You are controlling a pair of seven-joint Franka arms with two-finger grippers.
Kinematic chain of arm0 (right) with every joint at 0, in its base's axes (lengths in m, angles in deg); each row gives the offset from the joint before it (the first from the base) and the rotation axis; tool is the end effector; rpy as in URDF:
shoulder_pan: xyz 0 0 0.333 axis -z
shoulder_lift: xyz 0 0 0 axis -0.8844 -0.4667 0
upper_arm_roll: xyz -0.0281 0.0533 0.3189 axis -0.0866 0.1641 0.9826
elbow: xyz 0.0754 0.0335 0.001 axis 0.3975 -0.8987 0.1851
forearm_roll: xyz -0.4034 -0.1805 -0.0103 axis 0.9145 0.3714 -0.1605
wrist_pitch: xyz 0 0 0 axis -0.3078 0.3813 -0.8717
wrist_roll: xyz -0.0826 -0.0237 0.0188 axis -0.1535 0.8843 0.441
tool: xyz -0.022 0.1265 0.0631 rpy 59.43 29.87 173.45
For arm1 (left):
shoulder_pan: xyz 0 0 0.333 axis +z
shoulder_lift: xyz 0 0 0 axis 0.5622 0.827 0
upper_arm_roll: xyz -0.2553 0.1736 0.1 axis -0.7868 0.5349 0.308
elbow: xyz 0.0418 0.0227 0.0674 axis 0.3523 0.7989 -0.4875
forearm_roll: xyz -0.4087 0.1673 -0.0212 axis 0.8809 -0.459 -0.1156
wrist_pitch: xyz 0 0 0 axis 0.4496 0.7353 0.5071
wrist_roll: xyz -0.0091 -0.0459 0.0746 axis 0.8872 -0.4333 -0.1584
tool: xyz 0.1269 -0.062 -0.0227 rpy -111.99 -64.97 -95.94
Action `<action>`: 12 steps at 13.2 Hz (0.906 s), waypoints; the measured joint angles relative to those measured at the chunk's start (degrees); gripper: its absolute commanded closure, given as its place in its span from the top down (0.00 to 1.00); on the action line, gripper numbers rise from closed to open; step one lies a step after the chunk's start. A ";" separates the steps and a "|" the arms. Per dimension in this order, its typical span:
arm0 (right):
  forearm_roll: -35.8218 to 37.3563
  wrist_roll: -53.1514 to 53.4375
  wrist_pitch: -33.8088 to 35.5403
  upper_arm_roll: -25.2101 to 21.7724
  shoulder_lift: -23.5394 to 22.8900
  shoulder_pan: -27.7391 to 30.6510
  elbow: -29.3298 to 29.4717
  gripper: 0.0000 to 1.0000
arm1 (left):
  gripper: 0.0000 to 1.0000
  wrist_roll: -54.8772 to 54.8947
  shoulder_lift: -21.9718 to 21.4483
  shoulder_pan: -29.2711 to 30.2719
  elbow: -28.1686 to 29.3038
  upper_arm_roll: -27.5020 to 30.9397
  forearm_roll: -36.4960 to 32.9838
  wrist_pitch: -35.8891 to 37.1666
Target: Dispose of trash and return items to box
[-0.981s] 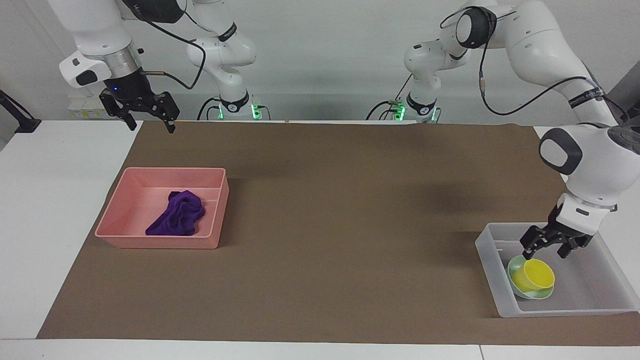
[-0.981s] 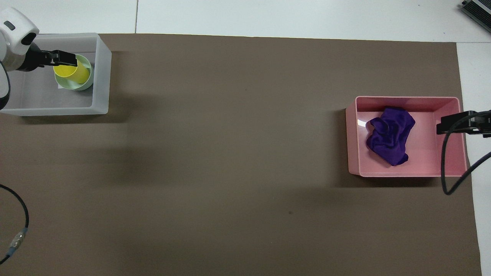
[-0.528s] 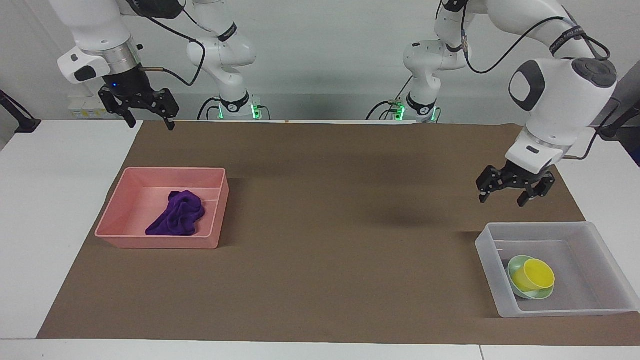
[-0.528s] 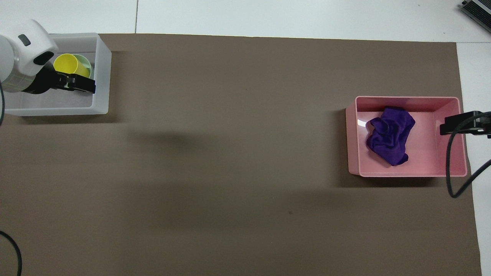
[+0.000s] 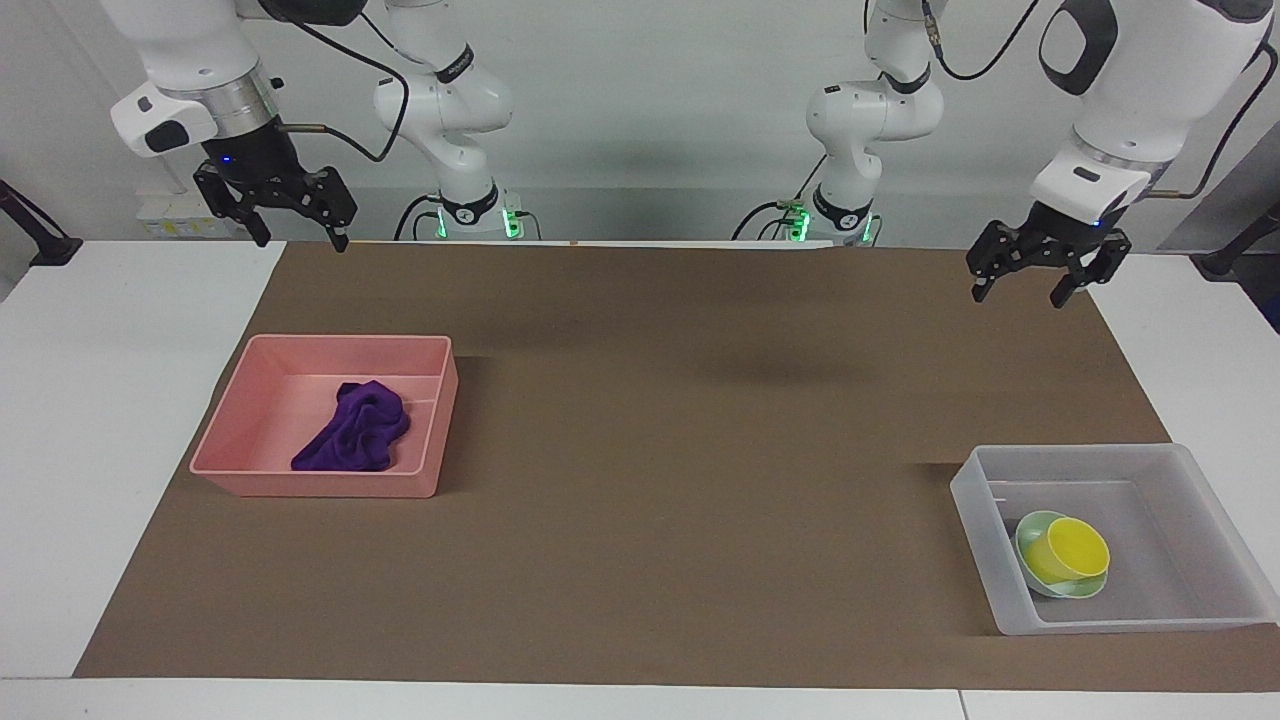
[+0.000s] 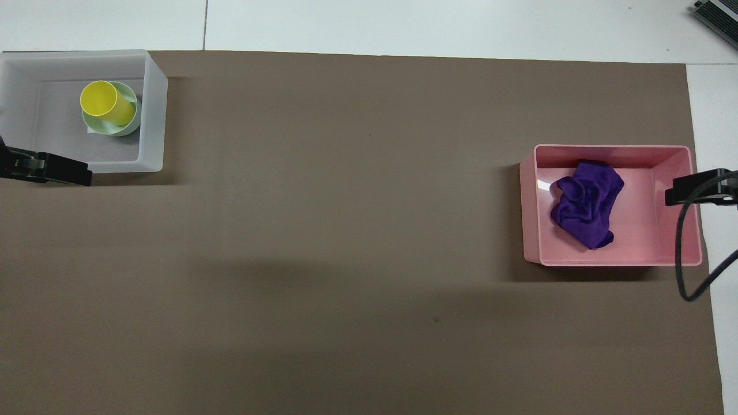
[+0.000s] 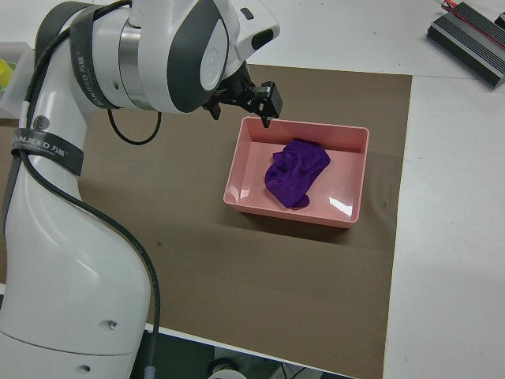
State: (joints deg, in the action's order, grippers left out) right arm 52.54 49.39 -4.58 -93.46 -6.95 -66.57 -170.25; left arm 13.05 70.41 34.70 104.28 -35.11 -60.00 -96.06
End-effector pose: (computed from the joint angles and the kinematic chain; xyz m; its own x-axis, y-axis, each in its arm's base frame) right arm 0.5799 -0.0357 0.6285 0.9961 -0.0856 0.0209 -0.0859 -0.9962 0.0140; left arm 0.6024 -0.0408 0.6082 0.9847 -0.1625 0.0623 -0.1624 -0.9867 -0.0064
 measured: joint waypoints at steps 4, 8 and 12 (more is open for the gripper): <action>0.00 0.00 0.00 0.00 0.00 0.00 -0.02 1.00 | 1.00 0.00 0.00 -0.35 -1.50 1.22 -0.03 1.88; 0.00 0.00 0.00 0.00 0.00 0.00 -0.03 1.00 | 1.00 0.04 -0.04 -4.06 -1.67 6.95 -0.03 2.63; 0.00 0.00 0.00 0.00 0.00 0.00 -0.03 1.00 | 1.00 0.05 -0.04 -4.09 -1.09 7.22 -0.03 3.75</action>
State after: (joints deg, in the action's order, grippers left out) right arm 52.54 49.39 -4.58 -93.46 -6.95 -66.57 -170.28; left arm 13.10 70.37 30.61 103.18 -27.88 -60.03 -92.32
